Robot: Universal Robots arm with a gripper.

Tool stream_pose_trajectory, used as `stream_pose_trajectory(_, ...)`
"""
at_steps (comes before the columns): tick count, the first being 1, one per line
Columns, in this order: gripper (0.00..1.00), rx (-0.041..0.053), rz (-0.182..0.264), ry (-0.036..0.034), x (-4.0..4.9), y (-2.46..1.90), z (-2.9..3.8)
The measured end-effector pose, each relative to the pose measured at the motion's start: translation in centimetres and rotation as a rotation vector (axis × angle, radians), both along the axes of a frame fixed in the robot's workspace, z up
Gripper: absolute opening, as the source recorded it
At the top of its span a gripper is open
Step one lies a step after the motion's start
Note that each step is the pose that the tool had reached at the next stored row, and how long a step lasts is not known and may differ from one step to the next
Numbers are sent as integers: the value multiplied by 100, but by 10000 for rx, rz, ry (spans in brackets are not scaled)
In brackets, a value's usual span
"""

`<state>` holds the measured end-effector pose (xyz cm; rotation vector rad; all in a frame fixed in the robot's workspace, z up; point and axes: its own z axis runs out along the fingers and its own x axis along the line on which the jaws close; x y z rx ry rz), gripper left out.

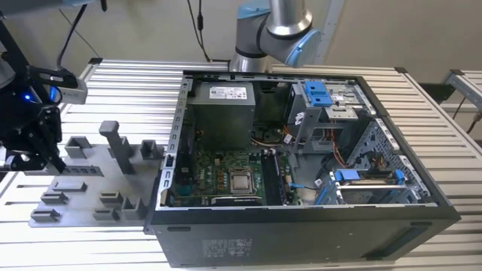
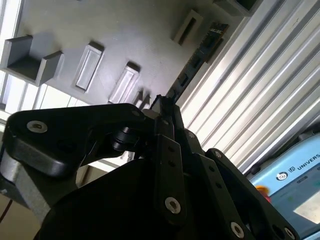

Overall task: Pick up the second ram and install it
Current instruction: 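Pick up the second ram and move it above second insertion slot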

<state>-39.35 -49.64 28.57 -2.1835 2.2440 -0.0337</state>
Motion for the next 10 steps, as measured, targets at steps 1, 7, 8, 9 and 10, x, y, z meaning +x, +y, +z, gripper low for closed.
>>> stream_pose_trajectory(1,14,1,0,-1,0,0,9)
stream_pose_trajectory(7,14,1,0,-1,0,0,87)
stream_pose_trajectory(8,14,1,0,-1,0,0,105)
stream_pose_trajectory(9,14,0,0,0,0,0,123)
stream_pose_trajectory(10,14,0,0,0,0,0,139)
